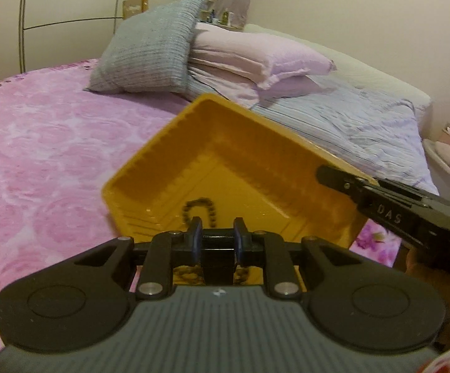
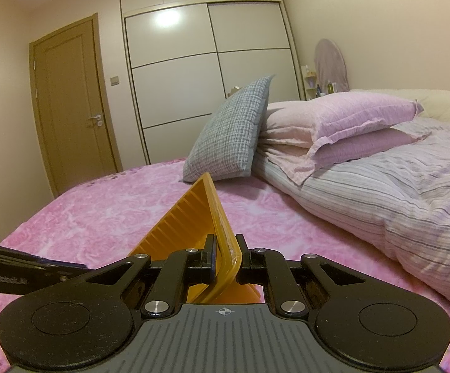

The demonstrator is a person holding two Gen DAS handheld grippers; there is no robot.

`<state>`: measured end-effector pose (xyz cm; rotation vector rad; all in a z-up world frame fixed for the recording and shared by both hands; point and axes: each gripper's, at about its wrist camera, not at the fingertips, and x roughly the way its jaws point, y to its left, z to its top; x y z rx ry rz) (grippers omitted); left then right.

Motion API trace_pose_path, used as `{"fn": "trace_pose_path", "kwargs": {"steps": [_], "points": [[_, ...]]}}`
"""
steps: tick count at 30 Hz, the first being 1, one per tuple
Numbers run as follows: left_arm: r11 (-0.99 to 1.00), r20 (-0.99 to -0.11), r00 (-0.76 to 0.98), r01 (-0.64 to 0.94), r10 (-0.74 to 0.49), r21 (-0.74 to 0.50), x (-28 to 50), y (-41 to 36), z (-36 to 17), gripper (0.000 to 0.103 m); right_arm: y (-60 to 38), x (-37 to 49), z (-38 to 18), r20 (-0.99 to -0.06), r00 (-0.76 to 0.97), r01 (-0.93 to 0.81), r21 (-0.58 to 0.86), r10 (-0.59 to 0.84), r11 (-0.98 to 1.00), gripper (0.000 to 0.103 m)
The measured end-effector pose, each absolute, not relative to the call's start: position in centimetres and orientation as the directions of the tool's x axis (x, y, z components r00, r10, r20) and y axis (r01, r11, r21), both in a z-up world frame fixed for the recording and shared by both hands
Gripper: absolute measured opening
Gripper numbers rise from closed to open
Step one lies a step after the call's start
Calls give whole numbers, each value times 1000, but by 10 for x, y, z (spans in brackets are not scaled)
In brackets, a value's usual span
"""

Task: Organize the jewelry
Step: 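Carry the black watch with the left tool into the tray and open, then return the left tool to the pile and grasp the black cylindrical case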

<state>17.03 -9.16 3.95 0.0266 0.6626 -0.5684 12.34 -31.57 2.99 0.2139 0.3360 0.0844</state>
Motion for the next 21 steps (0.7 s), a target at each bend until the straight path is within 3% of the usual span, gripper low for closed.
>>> {"fn": "trace_pose_path", "kwargs": {"steps": [8, 21], "points": [[840, -575, 636, 507, -515, -193, 176, -93, 40, 20, -315, 123, 29, -320, 940, -46, 222, 117, 974, 11], [973, -599, 769, 214, -222, -87, 150, 22, 35, 22, -316, 123, 29, -319, 940, -42, 239, 119, 970, 11]]}}
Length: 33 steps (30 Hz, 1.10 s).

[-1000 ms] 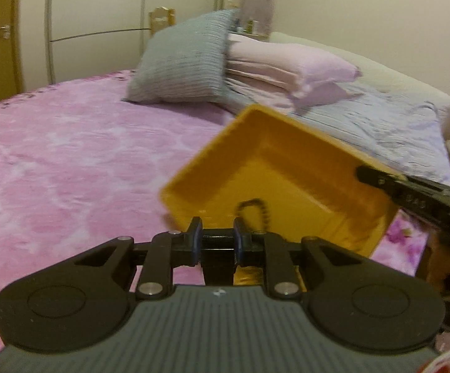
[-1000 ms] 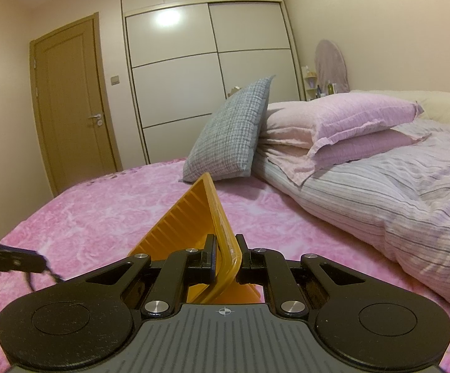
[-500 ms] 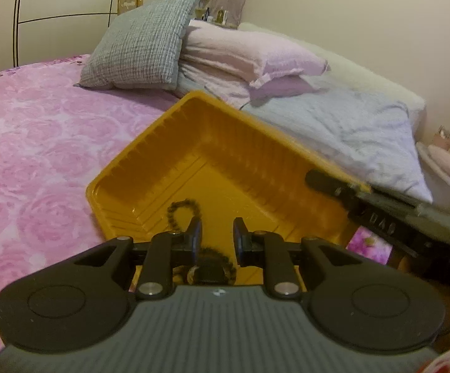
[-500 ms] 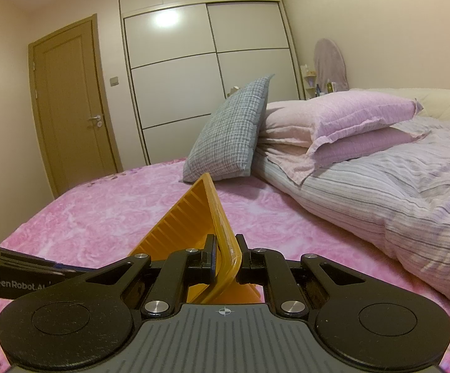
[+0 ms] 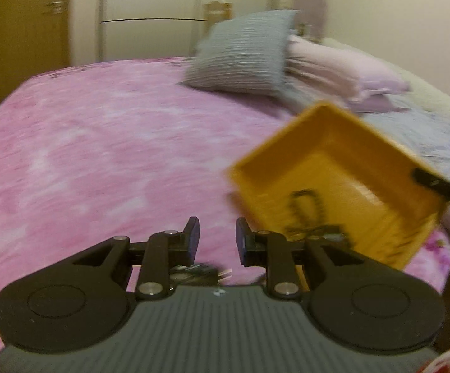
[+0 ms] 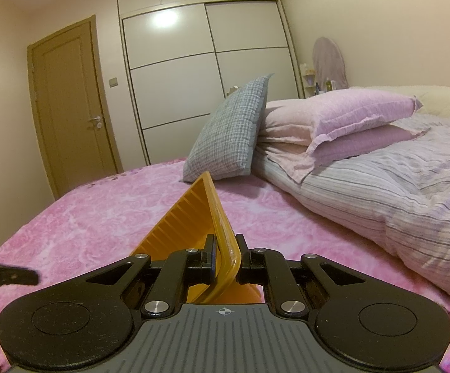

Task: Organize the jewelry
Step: 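Return the left tool to the pile and grasp the black cylindrical case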

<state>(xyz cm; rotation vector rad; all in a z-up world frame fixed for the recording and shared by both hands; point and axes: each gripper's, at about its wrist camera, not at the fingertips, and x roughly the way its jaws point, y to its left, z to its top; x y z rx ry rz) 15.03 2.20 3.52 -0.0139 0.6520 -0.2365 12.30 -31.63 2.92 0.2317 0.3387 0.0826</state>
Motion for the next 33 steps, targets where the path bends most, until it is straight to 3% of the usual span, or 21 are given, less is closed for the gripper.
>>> {"fn": "trace_pose_path", "kwargs": {"steps": [14, 33], "points": [[999, -667, 744, -35, 39, 19, 109, 122, -6, 23, -315, 123, 31, -320, 940, -49, 219, 119, 974, 11], [996, -696, 716, 17, 46, 84, 142, 121, -37, 25, -312, 123, 31, -326, 939, -46, 201, 111, 978, 11]]}}
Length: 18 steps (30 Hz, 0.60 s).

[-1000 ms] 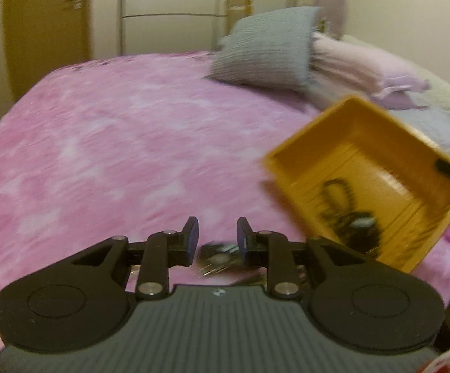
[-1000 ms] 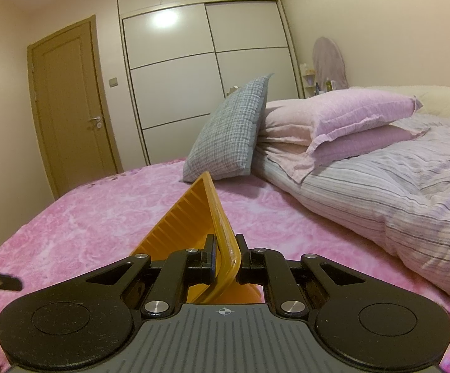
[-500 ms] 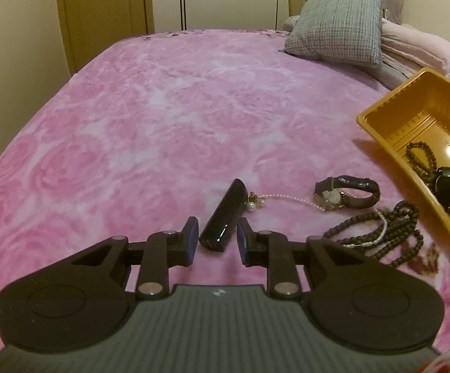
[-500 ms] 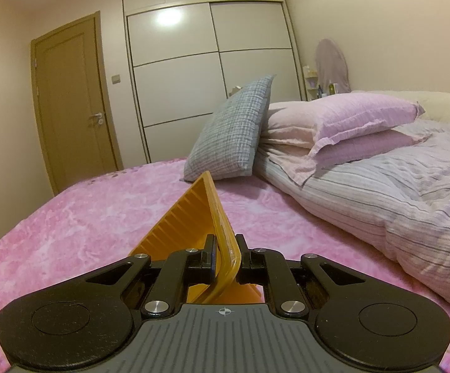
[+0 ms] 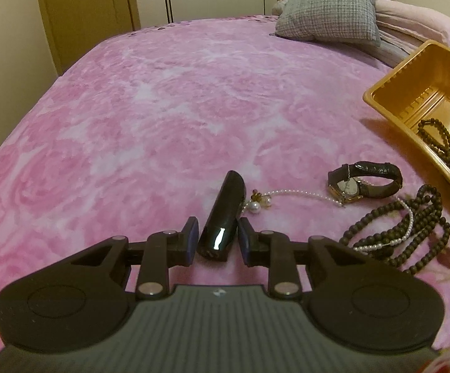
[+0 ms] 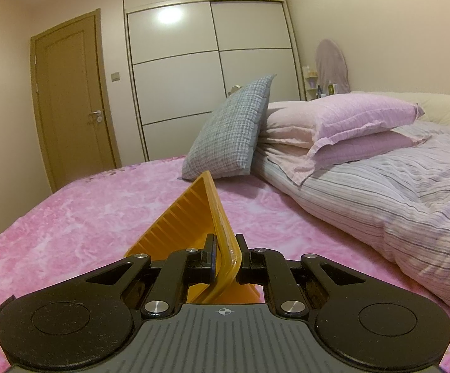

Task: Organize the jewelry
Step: 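Return the left tool to the pile and grasp the black cylindrical case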

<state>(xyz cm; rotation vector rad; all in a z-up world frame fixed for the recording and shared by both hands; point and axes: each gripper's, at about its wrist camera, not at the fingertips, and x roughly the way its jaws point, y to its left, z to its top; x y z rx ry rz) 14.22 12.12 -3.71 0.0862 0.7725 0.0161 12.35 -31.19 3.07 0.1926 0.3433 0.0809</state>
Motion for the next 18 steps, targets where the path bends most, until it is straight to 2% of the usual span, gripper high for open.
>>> {"fn": "trace_pose_path", "kwargs": {"steps": [8, 18], "points": [[998, -689, 725, 30, 11, 48, 136, 119, -21, 20, -312, 124, 31, -327, 938, -47, 199, 112, 979, 11], [998, -627, 778, 66, -47, 6, 127, 103, 17, 20, -313, 127, 35, -351, 927, -65, 191, 130, 980, 11]]}}
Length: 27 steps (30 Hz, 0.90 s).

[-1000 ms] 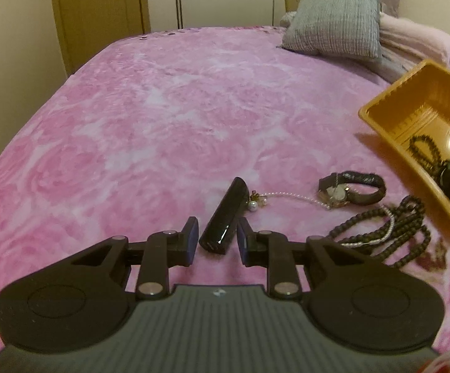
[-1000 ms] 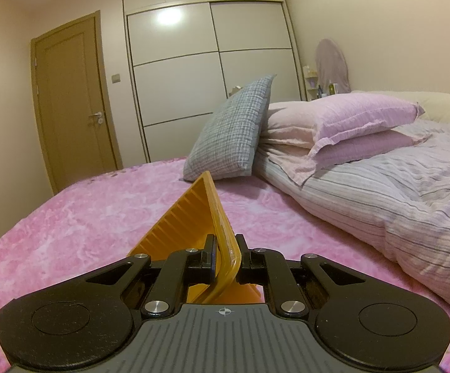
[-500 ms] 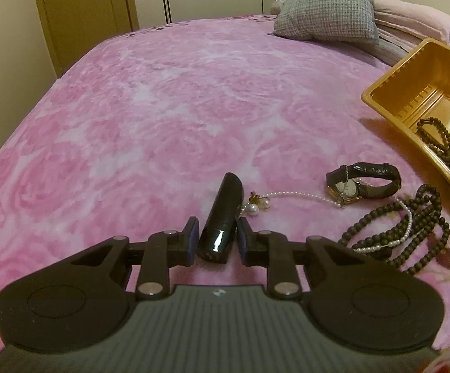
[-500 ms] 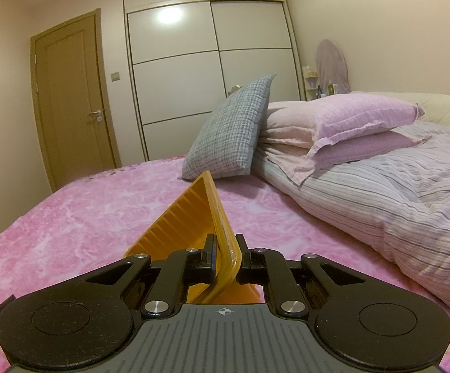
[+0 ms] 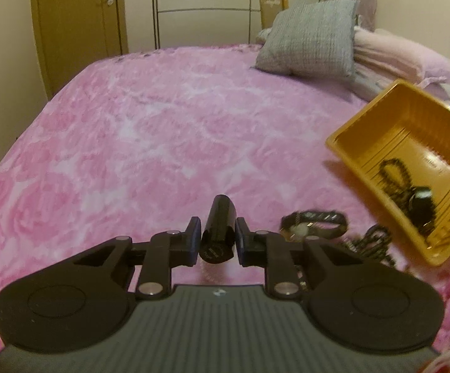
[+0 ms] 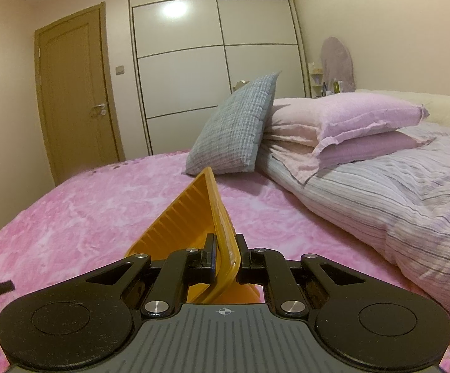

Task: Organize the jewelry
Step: 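Return the left tool to the pile and grasp the black cylindrical case, then carry the black case with the left tool into the tray and release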

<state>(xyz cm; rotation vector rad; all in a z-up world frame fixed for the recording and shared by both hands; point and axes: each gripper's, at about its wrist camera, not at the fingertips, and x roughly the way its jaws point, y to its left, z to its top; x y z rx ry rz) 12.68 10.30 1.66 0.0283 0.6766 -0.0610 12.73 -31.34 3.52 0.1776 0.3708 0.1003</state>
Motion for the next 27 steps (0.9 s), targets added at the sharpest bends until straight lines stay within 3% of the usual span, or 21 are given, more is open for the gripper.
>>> {"fn": "trace_pose_path", "kwargs": {"steps": [12, 27], "points": [[976, -568, 799, 217, -197, -34, 129, 47, 48, 20, -319, 138, 42, -432, 889, -83, 171, 150, 982, 11], [897, -572, 709, 427, -413, -118, 147, -57, 34, 20, -322, 141, 42, -457, 874, -106, 148, 164, 983, 11]]}}
